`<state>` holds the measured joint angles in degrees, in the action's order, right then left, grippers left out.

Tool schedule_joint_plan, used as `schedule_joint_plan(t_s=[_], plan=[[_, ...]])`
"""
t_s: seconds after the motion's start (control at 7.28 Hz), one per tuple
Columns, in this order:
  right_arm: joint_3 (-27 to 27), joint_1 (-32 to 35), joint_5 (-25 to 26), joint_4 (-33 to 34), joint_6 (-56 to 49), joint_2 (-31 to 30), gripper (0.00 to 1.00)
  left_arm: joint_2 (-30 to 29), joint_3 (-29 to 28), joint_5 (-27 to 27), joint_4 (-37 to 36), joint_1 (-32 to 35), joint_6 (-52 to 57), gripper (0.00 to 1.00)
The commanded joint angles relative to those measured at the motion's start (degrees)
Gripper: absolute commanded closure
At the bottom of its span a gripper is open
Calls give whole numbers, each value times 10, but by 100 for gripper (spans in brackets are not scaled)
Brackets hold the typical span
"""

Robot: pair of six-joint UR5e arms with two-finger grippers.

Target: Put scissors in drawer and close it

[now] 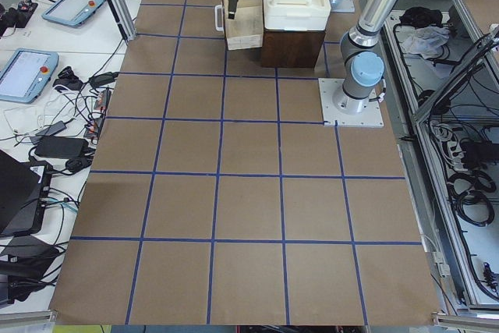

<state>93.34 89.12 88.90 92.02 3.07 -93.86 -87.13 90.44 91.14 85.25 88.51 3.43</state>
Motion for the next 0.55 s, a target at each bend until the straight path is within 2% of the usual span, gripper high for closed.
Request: schedule_joint_plan(t_s=[0.0, 0.41], plan=[[0, 0, -1, 2, 2, 0, 0, 0, 0, 0, 1, 0, 0, 0], [0, 0, 2, 2, 2, -3, 0, -1, 0, -1, 1, 0, 0, 0]])
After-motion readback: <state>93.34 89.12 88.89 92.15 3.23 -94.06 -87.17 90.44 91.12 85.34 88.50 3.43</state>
